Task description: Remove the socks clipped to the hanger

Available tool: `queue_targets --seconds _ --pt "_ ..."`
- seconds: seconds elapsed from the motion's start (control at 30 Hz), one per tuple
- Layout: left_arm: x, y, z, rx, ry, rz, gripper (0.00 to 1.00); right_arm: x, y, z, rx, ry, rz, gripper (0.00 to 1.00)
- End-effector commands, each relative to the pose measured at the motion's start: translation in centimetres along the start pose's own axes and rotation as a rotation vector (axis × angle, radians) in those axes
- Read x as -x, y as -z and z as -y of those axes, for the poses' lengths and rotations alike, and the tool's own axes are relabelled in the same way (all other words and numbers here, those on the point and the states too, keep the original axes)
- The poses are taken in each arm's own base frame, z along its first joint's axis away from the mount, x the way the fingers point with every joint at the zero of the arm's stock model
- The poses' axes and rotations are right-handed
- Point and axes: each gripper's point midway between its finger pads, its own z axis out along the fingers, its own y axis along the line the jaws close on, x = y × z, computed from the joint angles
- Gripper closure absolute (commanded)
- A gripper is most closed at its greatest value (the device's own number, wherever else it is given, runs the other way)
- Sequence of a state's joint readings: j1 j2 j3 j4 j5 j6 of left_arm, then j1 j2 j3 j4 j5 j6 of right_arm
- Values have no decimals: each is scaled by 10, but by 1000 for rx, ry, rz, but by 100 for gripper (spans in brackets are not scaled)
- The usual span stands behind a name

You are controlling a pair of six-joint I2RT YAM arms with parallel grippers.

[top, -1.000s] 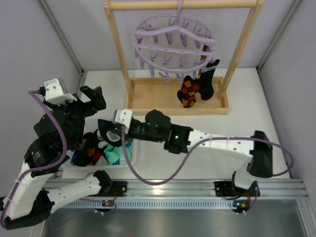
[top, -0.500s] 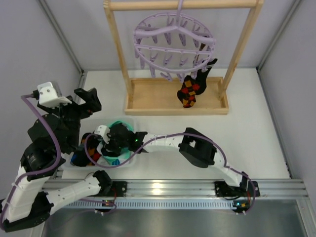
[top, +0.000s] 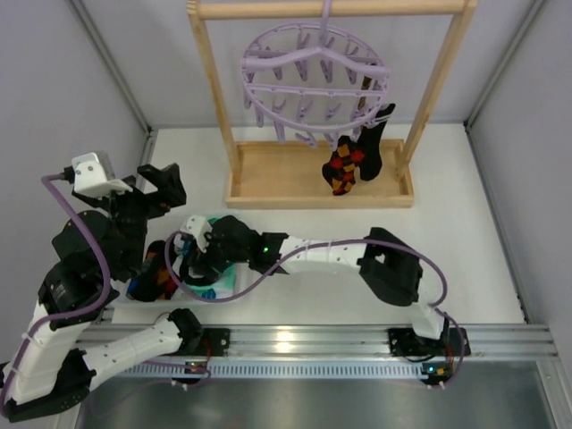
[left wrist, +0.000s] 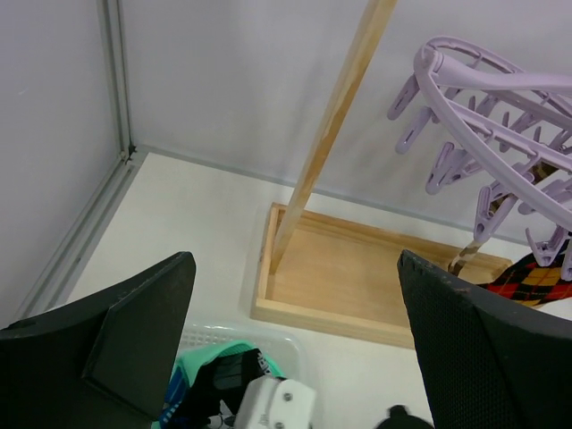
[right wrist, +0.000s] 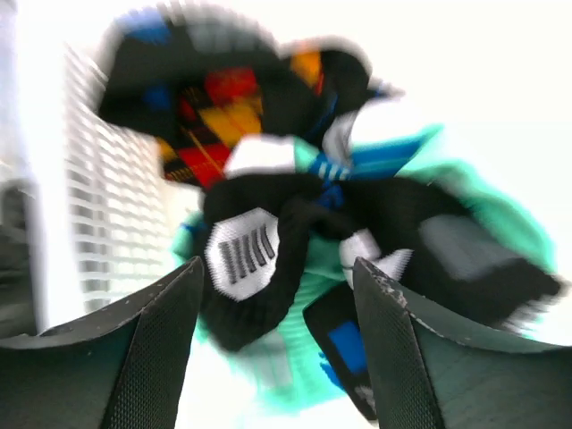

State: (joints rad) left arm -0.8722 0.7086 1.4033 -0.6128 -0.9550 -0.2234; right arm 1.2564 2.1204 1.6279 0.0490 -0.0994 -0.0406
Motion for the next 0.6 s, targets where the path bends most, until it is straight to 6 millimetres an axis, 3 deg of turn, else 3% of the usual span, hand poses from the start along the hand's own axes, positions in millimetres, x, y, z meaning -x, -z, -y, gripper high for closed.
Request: queue_targets --seconds 0.0,0.07,0.13,0.17,0.2,0.23,0.3,0.33,0.37,0.4,0.43,0.47,0.5,0.57 --pt "-2 2 8 -49 35 -5 2 123 69 -8 14 19 318 34" --pt "-6 1 11 -60 31 -14 2 138 91 -8 29 7 354 33" --pt "-11 0 17 -78 27 -28 2 137 102 -1 23 -28 353 30" --pt "-13 0 18 -85 28 -31 2 148 120 2 13 -28 384 29" --pt "-13 0 21 -100 34 -36 2 148 127 11 -15 -35 390 29" --pt "-14 0 23 -112 36 -39 2 129 130 16 -32 -53 362 27" --pt "-16 3 30 -156 45 -50 2 140 166 33 -88 -86 438 24" --pt "-18 3 33 -172 47 -56 2 111 169 40 -112 -116 403 23" --pt "-22 3 36 -186 48 -66 2 123 199 45 -138 -128 465 23" --pt "-26 4 41 -203 59 -78 2 120 216 65 -198 -154 498 22" --pt "-31 4 49 -242 54 -97 2 89 220 73 -232 -183 460 19" --pt "-40 4 56 -266 43 -118 2 96 249 79 -270 -183 513 16" --pt "-47 2 62 -282 34 -140 2 66 259 99 -367 -200 472 14" --pt "-61 3 75 -335 19 -182 2 56 290 113 -454 -208 493 11"
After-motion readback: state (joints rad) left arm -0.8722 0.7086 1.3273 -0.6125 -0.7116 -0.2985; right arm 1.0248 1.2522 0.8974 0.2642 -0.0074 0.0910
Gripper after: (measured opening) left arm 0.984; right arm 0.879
